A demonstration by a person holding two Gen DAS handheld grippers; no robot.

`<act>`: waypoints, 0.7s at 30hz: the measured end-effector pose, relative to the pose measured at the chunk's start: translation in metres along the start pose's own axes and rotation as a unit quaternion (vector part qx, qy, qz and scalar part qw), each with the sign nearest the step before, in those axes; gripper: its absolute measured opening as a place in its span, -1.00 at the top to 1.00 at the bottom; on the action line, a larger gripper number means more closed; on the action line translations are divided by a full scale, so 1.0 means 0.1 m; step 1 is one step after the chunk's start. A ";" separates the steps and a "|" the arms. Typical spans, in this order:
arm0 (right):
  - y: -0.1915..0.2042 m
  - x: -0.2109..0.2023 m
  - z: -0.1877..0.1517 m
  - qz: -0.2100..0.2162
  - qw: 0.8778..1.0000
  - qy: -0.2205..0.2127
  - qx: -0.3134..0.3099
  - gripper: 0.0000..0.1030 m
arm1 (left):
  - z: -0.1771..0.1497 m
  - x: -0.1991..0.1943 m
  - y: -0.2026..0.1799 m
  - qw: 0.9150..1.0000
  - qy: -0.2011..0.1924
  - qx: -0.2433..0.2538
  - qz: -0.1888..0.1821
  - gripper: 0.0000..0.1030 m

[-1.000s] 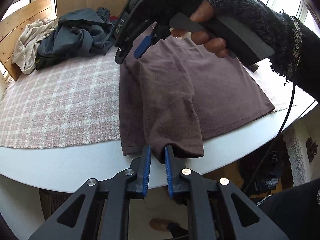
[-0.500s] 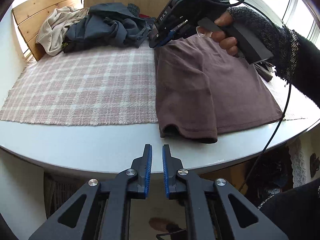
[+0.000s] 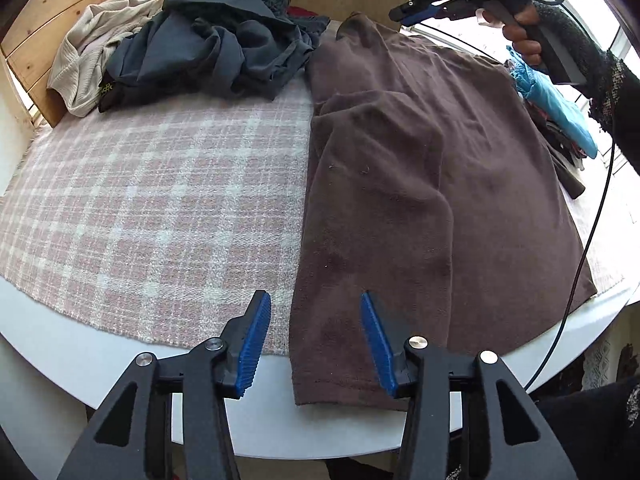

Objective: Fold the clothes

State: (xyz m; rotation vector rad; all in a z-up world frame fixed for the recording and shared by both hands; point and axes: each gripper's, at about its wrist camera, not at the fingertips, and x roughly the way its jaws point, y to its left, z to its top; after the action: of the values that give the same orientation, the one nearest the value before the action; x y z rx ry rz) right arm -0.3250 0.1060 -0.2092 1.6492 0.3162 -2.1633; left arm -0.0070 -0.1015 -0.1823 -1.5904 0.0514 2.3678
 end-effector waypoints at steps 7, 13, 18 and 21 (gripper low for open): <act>-0.01 -0.11 0.45 0.000 0.996 -0.023 -0.085 0.50 | -0.17 0.06 -0.08 0.999 0.035 -0.031 0.024 0.13; 0.75 0.18 0.46 0.005 0.948 0.029 -0.318 -0.06 | -0.14 0.02 -0.05 0.998 0.039 -0.048 0.029 0.13; 0.88 0.53 0.47 0.073 0.923 0.101 -0.364 -0.06 | -0.13 0.06 -0.04 0.997 0.055 -0.047 0.029 0.13; 0.95 0.66 0.35 0.056 0.905 0.115 -0.406 -0.07 | -0.17 0.04 -0.05 0.997 0.056 -0.044 0.025 0.13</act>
State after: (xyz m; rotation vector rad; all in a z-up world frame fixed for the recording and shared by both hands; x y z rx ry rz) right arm -0.3283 -0.0049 -0.2573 1.3543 1.0047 -1.4205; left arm 0.0081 -0.0995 -0.1923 -1.7820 0.0101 2.3447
